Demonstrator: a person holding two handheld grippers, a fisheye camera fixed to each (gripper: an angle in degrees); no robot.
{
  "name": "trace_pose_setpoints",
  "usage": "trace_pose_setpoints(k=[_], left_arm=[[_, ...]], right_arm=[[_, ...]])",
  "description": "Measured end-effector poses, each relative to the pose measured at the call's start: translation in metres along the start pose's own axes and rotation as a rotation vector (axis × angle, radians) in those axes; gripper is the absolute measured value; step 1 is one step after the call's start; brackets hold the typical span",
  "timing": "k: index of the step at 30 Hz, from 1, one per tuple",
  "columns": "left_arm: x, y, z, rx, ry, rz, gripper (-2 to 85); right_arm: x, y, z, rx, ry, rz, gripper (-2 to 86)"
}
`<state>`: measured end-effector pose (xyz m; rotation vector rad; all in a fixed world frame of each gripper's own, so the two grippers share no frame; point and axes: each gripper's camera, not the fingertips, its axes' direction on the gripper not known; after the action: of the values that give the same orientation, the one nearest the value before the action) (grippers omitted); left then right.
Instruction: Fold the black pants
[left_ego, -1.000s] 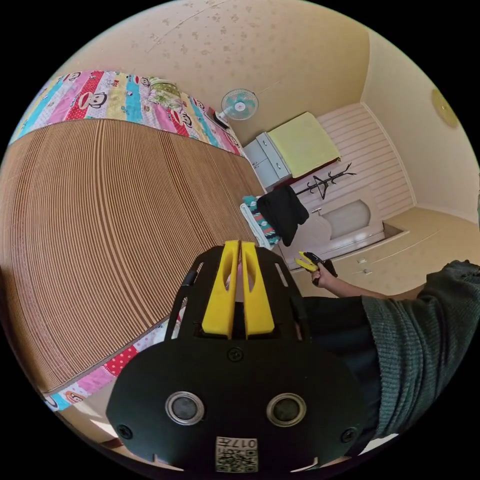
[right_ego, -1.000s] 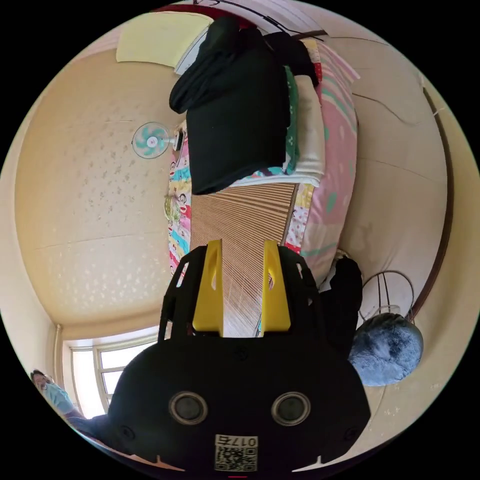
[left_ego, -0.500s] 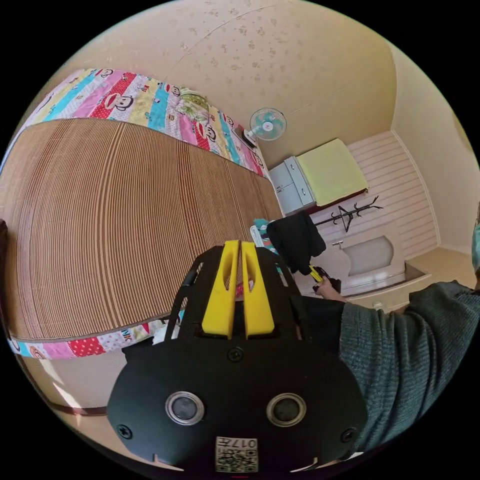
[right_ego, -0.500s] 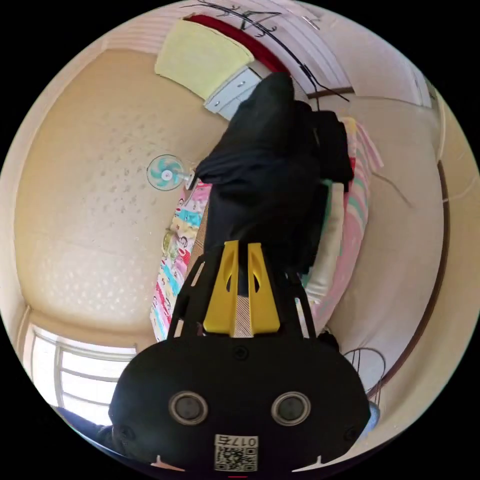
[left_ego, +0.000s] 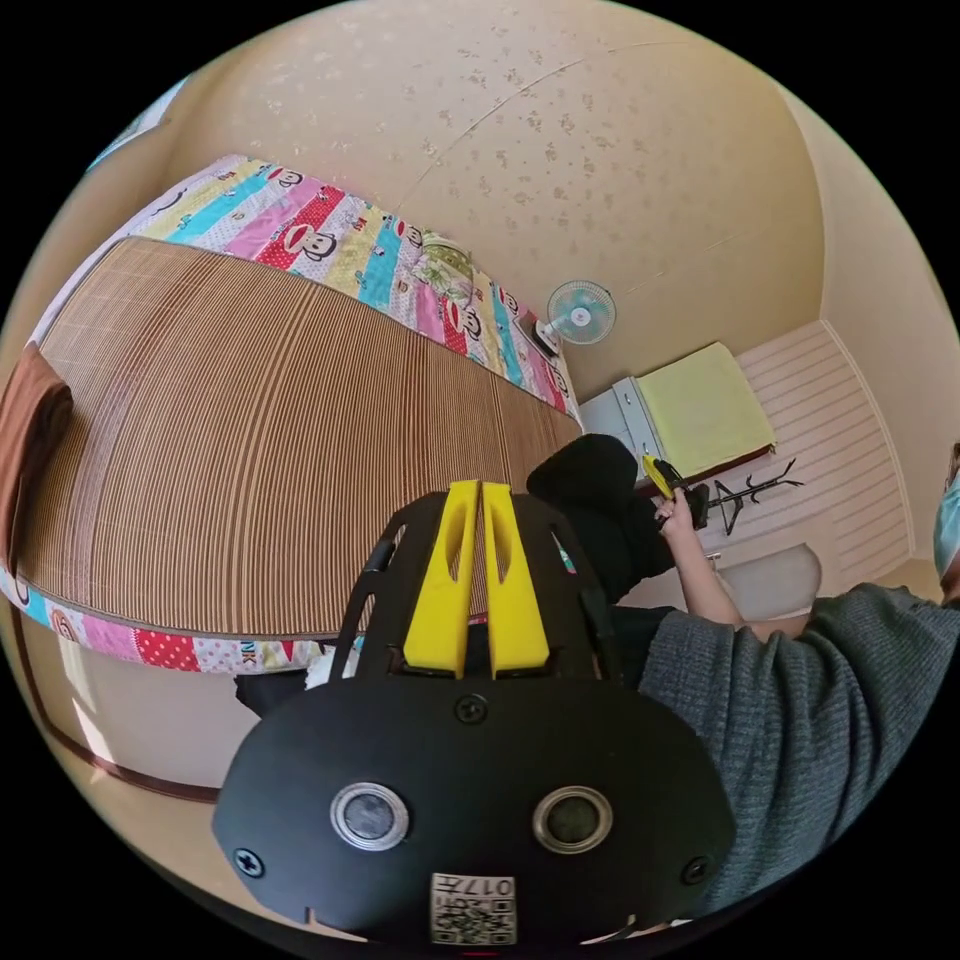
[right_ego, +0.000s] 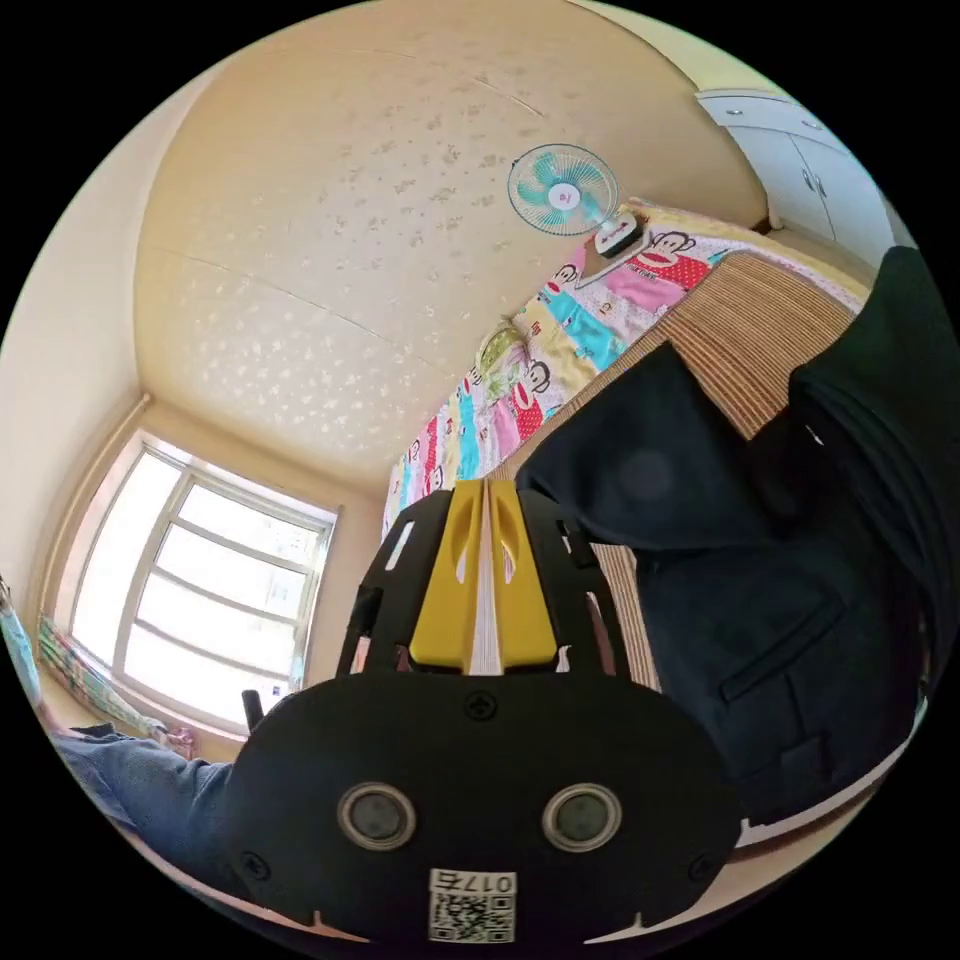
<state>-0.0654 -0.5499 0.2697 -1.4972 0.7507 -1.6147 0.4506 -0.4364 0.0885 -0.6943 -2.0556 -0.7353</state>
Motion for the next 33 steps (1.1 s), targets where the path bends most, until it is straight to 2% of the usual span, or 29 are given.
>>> trace_pose_setpoints(k=[2,4,7,9,12,14,16,18,21,24,25,26,27,28,29,33], left_arm=[[0.003,0.003,0.003,0.022,-0.021,-0.001,-1.0],[0.003,0.009,0.008,0.034,-0.038,-0.017,-1.0],[-0.005,0.018,0.020,0.020,-0.058,-0.060,-1.0],[-0.010,0.021,0.033,-0.002,-0.072,-0.088,-1.0],[-0.010,0.015,0.054,-0.031,-0.081,-0.081,-1.0],[-0.006,0.006,0.071,-0.055,-0.073,-0.064,-1.0],[0.001,-0.008,0.090,-0.081,-0.049,-0.030,-0.9],[0.019,-0.028,0.114,-0.105,-0.023,0.041,-0.6],[0.058,-0.051,0.144,-0.129,0.005,0.191,1.1],[0.108,-0.067,0.177,-0.179,0.028,0.365,4.8],[0.119,-0.069,0.184,-0.193,0.039,0.404,5.2],[0.141,-0.071,0.197,-0.225,0.059,0.484,5.9],[0.161,-0.073,0.208,-0.250,0.066,0.556,6.4],[0.170,-0.074,0.213,-0.258,0.065,0.590,6.5],[0.186,-0.075,0.221,-0.264,0.063,0.652,6.5],[0.201,-0.086,0.231,-0.244,0.112,0.671,6.4]], right_arm=[[0.014,0.052,-0.033,0.117,0.281,0.119,3.4],[0.038,0.098,-0.059,0.188,0.459,0.292,6.6],[0.068,0.167,-0.102,0.292,0.626,0.558,15.9],[0.065,0.190,-0.119,0.331,0.687,0.581,16.7],[0.082,0.200,-0.114,0.302,0.522,0.533,14.9],[0.104,0.195,-0.088,0.213,0.322,0.511,12.1],[0.109,0.193,-0.070,0.183,0.256,0.528,9.7],[0.097,0.191,-0.068,0.227,0.169,0.509,7.3],[0.053,0.175,-0.066,0.284,-0.076,0.306,4.5],[-0.016,0.132,-0.041,0.229,-0.365,-0.021,2.1],[-0.047,0.115,-0.033,0.269,-0.678,-0.235,1.4],[-0.071,0.097,-0.025,0.345,-0.934,-0.349,1.1],[-0.081,0.085,-0.018,0.354,-0.941,-0.322,1.0],[-0.100,0.058,-0.002,0.296,-0.789,-0.209,0.9],[-0.123,0.035,0.014,0.208,-0.607,-0.197,0.8],[-0.170,0.010,0.055,0.109,-0.438,-0.169,1.6]])
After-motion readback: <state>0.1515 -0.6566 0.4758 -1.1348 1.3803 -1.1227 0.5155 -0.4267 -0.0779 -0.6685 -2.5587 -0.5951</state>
